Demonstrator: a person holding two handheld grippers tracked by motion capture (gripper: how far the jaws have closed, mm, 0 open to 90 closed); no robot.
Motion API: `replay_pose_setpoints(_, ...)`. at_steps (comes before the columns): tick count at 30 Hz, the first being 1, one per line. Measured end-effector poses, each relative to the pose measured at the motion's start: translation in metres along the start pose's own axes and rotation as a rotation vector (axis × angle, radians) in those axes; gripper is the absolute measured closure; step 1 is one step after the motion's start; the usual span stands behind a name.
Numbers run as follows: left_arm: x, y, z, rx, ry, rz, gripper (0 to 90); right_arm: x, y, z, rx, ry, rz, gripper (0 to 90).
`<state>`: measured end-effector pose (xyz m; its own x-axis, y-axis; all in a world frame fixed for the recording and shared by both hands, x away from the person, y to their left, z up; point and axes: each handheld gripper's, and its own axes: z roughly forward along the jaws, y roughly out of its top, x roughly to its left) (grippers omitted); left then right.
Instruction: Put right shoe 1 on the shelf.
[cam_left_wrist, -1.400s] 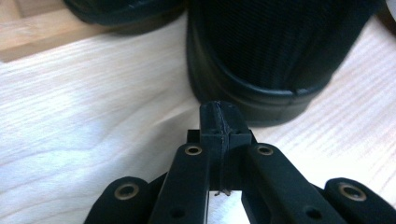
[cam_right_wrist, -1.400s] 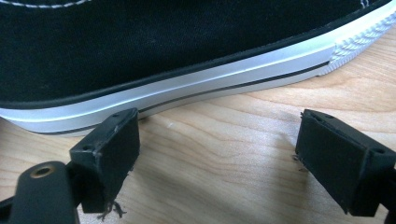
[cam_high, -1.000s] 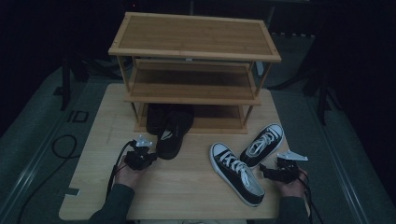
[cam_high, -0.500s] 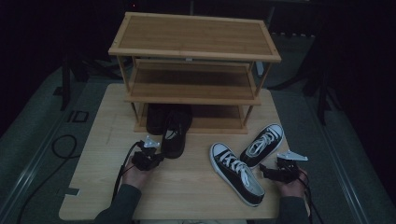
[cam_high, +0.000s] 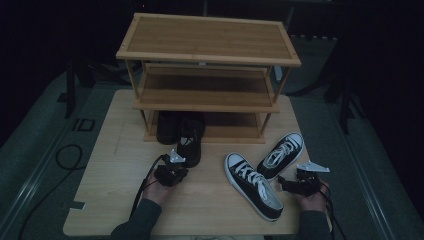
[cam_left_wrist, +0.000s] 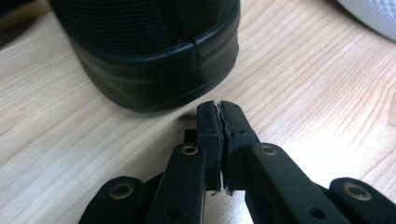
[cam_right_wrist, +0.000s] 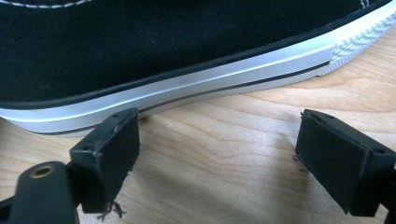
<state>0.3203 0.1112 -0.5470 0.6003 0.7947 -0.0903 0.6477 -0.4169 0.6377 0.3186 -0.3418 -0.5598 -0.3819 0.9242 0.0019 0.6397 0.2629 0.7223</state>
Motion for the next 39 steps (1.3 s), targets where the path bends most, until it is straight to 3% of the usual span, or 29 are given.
replay_pose_setpoints(9, -0.004, 0.007, 0.006, -0.005, 0.009, -0.004, 89.0, 0.0, 0.0, 0.0, 0.0, 0.0, 0.0, 13.8)
replay_pose_setpoints(16, -0.005, 0.018, 0.017, -0.03, 0.041, -0.083, 89.5, 0.0, 0.0, 0.0, 0.0, 0.0, 0.0, 13.8)
replay_pose_setpoints(20, -0.003, 0.022, 0.02, -0.031, 0.05, -0.104, 89.5, 0.0, 0.0, 0.0, 0.0, 0.0, 0.0, 13.8)
replay_pose_setpoints(26, 0.013, 0.031, 0.024, -0.033, 0.067, -0.177, 89.4, 0.0, 0.0, 0.0, -0.001, 0.0, 0.0, 13.7)
replay_pose_setpoints(39, 0.029, 0.052, 0.039, -0.022, 0.07, -0.215, 89.4, 0.0, 0.0, 0.0, 0.0, 0.001, 0.0, 13.7)
